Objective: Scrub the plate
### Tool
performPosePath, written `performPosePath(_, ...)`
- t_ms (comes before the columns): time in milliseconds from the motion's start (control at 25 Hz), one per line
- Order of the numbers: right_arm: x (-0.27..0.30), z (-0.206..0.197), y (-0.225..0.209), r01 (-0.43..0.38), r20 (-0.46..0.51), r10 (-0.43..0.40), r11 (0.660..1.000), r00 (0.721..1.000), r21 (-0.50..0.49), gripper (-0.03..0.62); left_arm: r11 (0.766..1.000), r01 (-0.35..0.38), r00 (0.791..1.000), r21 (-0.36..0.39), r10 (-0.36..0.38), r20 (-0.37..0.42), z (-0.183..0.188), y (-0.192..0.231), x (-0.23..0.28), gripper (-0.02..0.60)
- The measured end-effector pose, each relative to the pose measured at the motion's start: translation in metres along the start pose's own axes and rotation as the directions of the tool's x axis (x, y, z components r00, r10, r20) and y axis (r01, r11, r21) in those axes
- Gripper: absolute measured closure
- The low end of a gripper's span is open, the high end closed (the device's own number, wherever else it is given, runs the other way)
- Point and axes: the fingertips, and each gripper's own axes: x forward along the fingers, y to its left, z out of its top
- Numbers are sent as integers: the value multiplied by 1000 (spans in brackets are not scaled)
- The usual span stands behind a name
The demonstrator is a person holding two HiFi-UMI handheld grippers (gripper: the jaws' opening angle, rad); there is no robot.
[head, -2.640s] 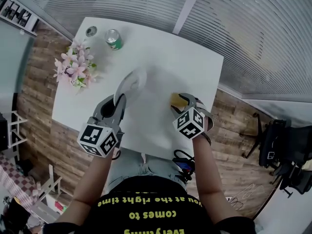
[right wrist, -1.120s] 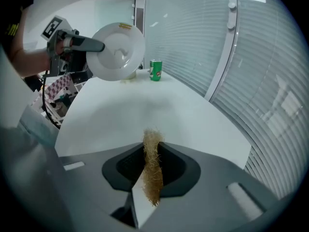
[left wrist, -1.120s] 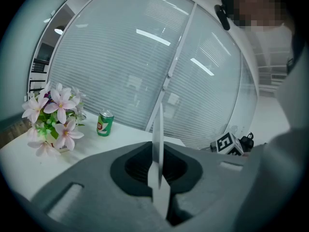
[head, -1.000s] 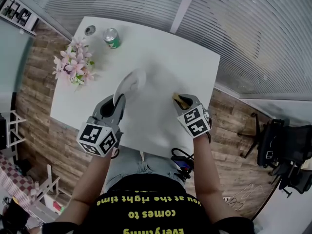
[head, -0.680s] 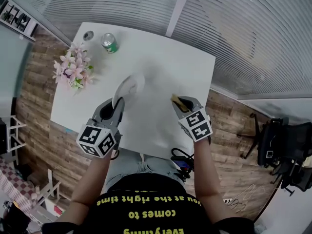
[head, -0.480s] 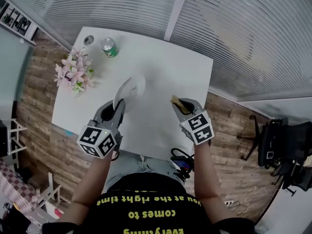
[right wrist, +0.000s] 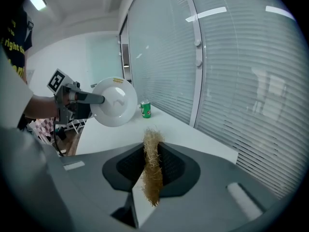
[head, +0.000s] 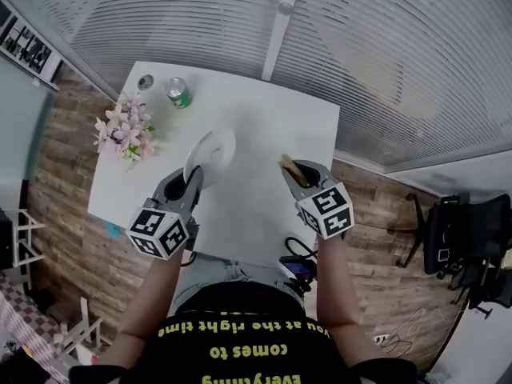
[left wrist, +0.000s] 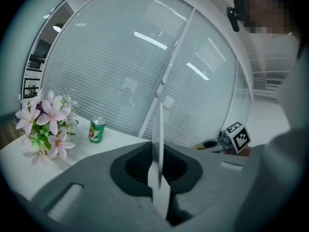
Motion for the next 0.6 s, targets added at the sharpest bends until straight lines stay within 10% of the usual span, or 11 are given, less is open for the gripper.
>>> performPosePath(600,-48,57,1,71,192,-70,997,979,2,525,998,35,996,44,-38,74,31,-23,-15,561)
